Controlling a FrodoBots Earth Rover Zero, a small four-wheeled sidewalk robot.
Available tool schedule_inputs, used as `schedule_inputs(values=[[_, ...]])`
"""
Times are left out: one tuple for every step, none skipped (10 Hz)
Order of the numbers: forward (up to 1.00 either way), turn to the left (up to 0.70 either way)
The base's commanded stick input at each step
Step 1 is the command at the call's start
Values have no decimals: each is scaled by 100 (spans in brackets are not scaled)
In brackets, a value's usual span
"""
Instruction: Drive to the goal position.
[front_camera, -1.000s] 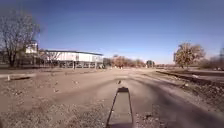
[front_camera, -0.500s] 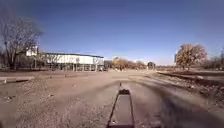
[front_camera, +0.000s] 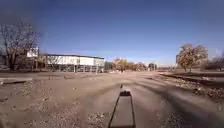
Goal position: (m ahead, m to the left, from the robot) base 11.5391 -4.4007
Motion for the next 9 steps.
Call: schedule_inputs(values=[[50,0],[50,0],[50,0],[50,0],[50,0],[50,0],[50,0],[50,-7],[50,-42]])
